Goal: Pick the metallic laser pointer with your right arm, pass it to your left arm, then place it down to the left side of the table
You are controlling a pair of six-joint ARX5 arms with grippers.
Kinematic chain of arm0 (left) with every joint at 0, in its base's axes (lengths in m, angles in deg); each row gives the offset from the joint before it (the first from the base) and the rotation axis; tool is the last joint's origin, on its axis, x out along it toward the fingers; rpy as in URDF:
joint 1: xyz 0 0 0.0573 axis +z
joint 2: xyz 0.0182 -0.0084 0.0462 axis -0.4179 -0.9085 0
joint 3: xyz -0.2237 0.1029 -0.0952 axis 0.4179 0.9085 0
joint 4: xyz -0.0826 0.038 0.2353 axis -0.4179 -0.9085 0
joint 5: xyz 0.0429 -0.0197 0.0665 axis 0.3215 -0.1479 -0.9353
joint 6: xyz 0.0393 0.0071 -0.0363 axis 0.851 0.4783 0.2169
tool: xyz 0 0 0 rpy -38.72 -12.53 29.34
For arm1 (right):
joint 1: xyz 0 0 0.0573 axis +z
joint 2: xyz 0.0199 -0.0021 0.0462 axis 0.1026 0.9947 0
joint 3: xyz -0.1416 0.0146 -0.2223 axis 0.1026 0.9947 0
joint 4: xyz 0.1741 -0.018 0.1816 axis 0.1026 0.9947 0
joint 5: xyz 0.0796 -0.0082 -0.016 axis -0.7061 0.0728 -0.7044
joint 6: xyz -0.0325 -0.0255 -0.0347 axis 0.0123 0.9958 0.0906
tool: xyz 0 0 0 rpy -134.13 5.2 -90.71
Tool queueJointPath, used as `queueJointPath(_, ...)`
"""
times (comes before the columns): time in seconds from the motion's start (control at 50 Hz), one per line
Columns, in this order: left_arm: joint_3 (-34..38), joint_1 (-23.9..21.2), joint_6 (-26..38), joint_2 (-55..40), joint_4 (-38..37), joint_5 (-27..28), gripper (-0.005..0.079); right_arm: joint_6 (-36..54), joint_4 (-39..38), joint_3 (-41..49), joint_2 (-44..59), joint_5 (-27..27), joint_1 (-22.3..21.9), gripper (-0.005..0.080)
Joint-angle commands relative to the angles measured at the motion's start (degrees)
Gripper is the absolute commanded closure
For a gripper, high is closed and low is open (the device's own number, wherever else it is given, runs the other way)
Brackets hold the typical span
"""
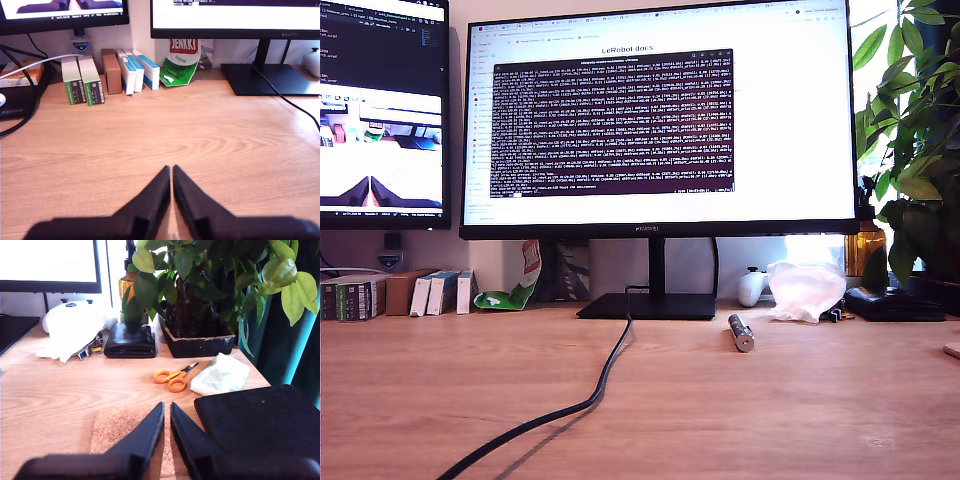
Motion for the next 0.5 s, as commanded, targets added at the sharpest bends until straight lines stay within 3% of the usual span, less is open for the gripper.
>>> queueJointPath(0.0, 2.21, 0.26, 0.02, 0.48, -0.04, 0.28, 0.0765, -0.13, -0.50, 0.72, -0.35, -0.04, 0.26, 0.0753)
queueJointPath(0.48, 2.21, 0.24, -0.02, 0.46, 0.22, 0.33, 0.0765, -0.61, -0.72, 0.72, -0.35, -2.01, 0.28, 0.0753)
